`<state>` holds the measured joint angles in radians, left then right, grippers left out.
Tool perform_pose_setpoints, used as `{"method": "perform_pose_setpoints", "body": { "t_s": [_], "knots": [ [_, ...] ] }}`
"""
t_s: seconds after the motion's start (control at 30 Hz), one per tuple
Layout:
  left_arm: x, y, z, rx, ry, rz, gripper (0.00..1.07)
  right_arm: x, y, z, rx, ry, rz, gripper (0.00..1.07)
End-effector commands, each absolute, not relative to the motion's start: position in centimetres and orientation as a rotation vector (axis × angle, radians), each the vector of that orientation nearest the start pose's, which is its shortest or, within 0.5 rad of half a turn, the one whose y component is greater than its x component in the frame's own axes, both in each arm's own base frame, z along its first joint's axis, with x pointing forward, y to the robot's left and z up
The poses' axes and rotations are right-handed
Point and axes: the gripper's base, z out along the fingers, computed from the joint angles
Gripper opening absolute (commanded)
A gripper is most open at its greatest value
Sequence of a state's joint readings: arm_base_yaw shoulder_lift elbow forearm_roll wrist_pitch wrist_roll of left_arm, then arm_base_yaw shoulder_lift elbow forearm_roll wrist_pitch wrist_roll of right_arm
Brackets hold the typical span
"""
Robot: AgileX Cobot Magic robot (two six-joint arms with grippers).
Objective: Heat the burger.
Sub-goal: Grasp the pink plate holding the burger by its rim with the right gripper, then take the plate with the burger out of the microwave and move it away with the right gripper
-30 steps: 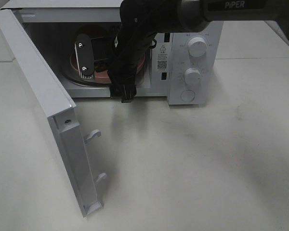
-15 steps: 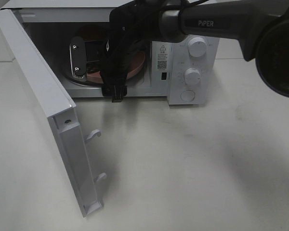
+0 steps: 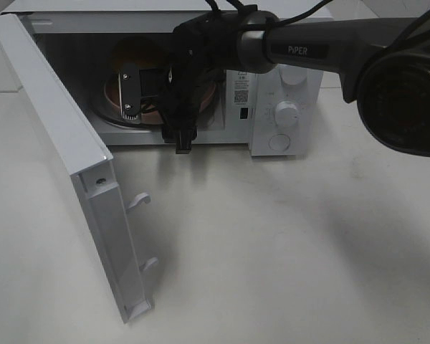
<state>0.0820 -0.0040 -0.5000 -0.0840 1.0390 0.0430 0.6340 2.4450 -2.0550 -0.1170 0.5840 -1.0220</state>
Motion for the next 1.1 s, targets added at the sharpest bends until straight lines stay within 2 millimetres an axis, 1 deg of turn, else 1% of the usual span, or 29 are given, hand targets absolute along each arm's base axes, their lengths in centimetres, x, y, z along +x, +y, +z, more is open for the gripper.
{"method": "perform_pose_setpoints", "body": {
  "t_s": [0.03,0.07,0.1,0.13,0.17,0.2,0.23,0.57,0.83,0.93,1.0,1.1],
  "knots": [
    [-0.7,-0.7,27.8,-0.037,1.997,-0.021,0.98,44.4,31.7,14.5,-1.878,1.630,-0.270,0.44],
    [-0.7,-0.7,27.8,-0.037,1.997,-0.021,0.98,44.4,31.7,14.5,-1.878,1.630,-0.270,0.44],
    [-0.7,-0.7,27.8,-0.037,1.997,-0.021,0.98,44.4,31.7,14.5,-1.877,1.630,-0.269,0.35],
    [-0.7,-0.7,27.8,-0.037,1.997,-0.021,0.98,44.4,31.8,14.2,-1.882,1.629,-0.267,0.19],
    [-0.7,-0.7,27.8,-0.037,1.997,-0.021,0.98,44.4,31.8,14.2,-1.882,1.629,-0.267,0.19],
    [-0.7,-0.7,27.8,-0.037,1.997,-0.021,0.98,44.4,31.8,14.2,-1.884,1.626,-0.269,0.12],
    [-0.7,-0.7,27.8,-0.037,1.997,-0.021,0.98,44.4,31.8,14.2,-1.884,1.625,-0.268,0.00],
    [-0.7,-0.7,27.8,-0.037,1.997,-0.021,0.98,44.1,31.8,14.2,-1.913,1.629,-0.265,0.00],
    [-0.7,-0.7,27.8,-0.037,1.997,-0.021,0.98,43.3,32.6,14.5,-1.944,1.606,-0.258,0.00],
    [-0.7,-0.7,27.8,-0.037,1.997,-0.021,0.98,43.1,32.6,14.8,-1.984,1.580,-0.268,0.00],
    [-0.7,-0.7,27.8,-0.037,1.997,-0.021,0.98,42.4,32.8,15.6,-2.028,1.511,-0.284,0.00],
    [-0.7,-0.7,27.8,-0.037,1.997,-0.021,0.98,42.1,32.6,16.0,-2.055,1.470,-0.300,0.00]
  ]
}}
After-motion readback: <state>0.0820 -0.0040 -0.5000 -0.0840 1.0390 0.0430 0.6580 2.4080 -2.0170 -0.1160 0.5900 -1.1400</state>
